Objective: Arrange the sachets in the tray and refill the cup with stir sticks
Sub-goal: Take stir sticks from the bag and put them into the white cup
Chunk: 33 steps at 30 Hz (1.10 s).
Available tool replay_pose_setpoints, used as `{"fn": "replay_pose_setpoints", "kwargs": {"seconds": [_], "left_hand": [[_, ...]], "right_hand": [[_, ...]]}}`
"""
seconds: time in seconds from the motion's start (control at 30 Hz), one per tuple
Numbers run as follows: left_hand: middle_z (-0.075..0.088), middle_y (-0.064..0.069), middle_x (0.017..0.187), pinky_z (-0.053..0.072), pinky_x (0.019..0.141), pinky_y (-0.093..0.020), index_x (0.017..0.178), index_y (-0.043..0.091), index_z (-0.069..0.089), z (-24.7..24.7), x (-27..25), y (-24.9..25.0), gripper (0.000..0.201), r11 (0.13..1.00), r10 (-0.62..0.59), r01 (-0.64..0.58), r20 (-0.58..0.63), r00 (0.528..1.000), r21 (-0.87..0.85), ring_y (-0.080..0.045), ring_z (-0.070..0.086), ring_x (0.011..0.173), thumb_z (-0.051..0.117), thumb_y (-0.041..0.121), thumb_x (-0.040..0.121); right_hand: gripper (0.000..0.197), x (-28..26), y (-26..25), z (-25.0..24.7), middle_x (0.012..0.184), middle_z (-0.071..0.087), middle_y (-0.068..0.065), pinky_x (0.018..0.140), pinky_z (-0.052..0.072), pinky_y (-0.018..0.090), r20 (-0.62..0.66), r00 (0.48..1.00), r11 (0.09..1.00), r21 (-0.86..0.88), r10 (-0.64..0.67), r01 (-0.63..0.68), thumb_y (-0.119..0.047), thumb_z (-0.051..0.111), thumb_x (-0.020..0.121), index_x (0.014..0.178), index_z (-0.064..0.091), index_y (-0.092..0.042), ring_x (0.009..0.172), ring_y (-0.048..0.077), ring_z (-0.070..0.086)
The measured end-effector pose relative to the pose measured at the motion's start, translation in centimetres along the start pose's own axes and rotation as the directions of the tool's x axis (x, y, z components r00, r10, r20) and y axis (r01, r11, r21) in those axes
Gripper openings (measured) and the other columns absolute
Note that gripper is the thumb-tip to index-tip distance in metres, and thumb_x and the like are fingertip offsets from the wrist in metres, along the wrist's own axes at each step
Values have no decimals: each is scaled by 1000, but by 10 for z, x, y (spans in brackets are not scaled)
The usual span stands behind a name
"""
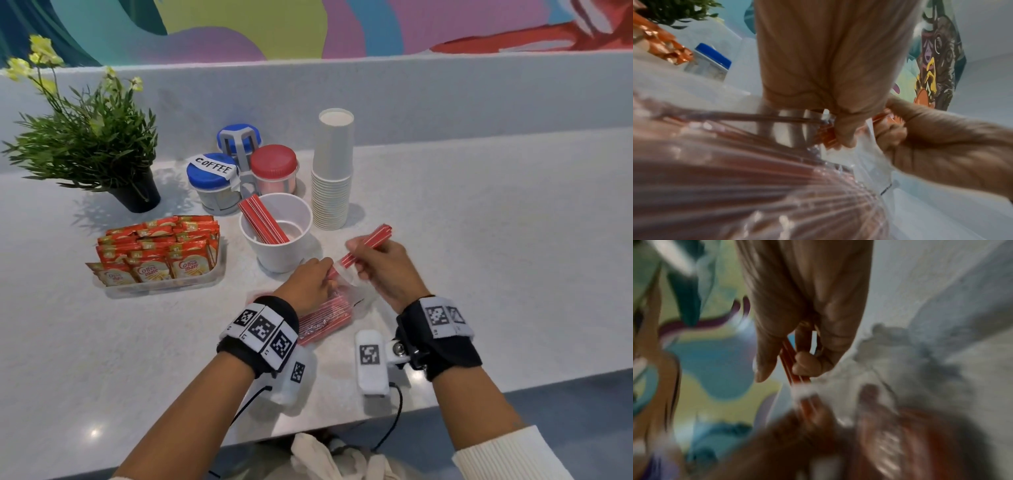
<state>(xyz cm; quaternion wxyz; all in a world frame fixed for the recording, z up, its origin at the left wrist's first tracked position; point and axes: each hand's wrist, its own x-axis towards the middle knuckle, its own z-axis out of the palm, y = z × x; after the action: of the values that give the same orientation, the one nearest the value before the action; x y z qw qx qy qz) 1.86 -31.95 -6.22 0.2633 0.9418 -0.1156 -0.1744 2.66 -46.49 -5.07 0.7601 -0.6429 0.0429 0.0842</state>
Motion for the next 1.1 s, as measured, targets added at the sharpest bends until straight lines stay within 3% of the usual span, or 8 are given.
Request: {"fn": "replay_pose_setpoints", "kwargs": {"seconds": [0.17, 0.27, 0.37, 0.47, 0.57, 0.83, 1.0, 1.1], "left_hand": [[56, -11, 114, 43, 94, -32, 121, 10, 44, -3, -8, 2, 27, 995, -12, 13, 9, 1000, -100, -26, 55, 106, 48, 13, 94], [46, -10, 124, 39, 104, -38, 128, 21, 31, -7, -17, -1, 48, 979, -23, 18, -27, 999, -205, -24, 48, 117, 57, 12, 89], [36, -8, 130, 30, 110, -40, 128, 27, 33, -16, -25, -4, 50, 993, 12, -11, 14, 1000, -117, -24, 34, 127, 60, 15, 87], [30, -6, 141, 24, 111, -43, 136, 36, 32, -19, -25, -8, 59, 999, -1, 7, 141, 990, -44, -23, 24, 134, 61, 19, 87], [33, -6, 145, 28, 111, -44, 144, 38, 19, -15, -22, -13, 74, 998, -64, 59, 220, 973, 26, -24, 30, 135, 63, 23, 86], [40, -4, 144, 33, 108, -43, 145, 35, 20, -16, -22, -14, 75, 996, -85, 89, 236, 968, -6, -23, 39, 131, 64, 21, 85], [54, -5, 129, 40, 93, -23, 136, 25, 41, -49, -30, -5, 52, 992, 11, 0, 85, 996, -124, -15, 53, 112, 60, 25, 88], [61, -6, 117, 43, 86, -22, 128, 17, 50, -84, -34, -2, 38, 977, 53, -69, -82, 995, -202, -13, 55, 99, 57, 23, 91]], "right_hand": [[23, 2, 13, 12, 39, 52, -9, 42, 35, 13, -80, 994, 967, -250, -79, 57, -16, 63, 86, 65, 60, -9, 35, 0, 45], [35, 8, -2, 6, 46, 51, -9, 54, 38, 17, -205, 948, 928, -334, -242, 165, -23, 56, 91, 56, 53, -16, 40, -3, 46], [34, 12, -12, 0, 56, 47, -3, 54, 40, 18, -266, 905, 916, -320, -332, 242, -24, 50, 95, 62, 47, -14, 44, -3, 45], [30, 10, -9, 0, 61, 51, 0, 58, 43, 22, -286, 906, 938, -243, -313, 247, -25, 49, 95, 66, 49, -16, 56, 10, 51], [34, 9, 5, 2, 56, 52, 2, 58, 44, 25, -264, 919, 941, -253, -291, 226, -25, 53, 93, 61, 48, -15, 54, 13, 51], [41, 8, 19, 5, 52, 41, 5, 54, 39, 26, -286, 935, 958, -252, -209, 137, -27, 56, 91, 56, 40, -15, 48, 14, 39], [39, 14, -27, 29, 47, 38, -3, 48, 33, 22, -206, 928, 948, -141, -311, 286, -24, 54, 93, 57, 40, -18, 44, 10, 34], [42, 24, -58, 56, 38, 41, -10, 47, 35, 20, -94, 917, 921, -80, -389, 382, -23, 52, 94, 54, 41, -18, 39, 7, 38]]}}
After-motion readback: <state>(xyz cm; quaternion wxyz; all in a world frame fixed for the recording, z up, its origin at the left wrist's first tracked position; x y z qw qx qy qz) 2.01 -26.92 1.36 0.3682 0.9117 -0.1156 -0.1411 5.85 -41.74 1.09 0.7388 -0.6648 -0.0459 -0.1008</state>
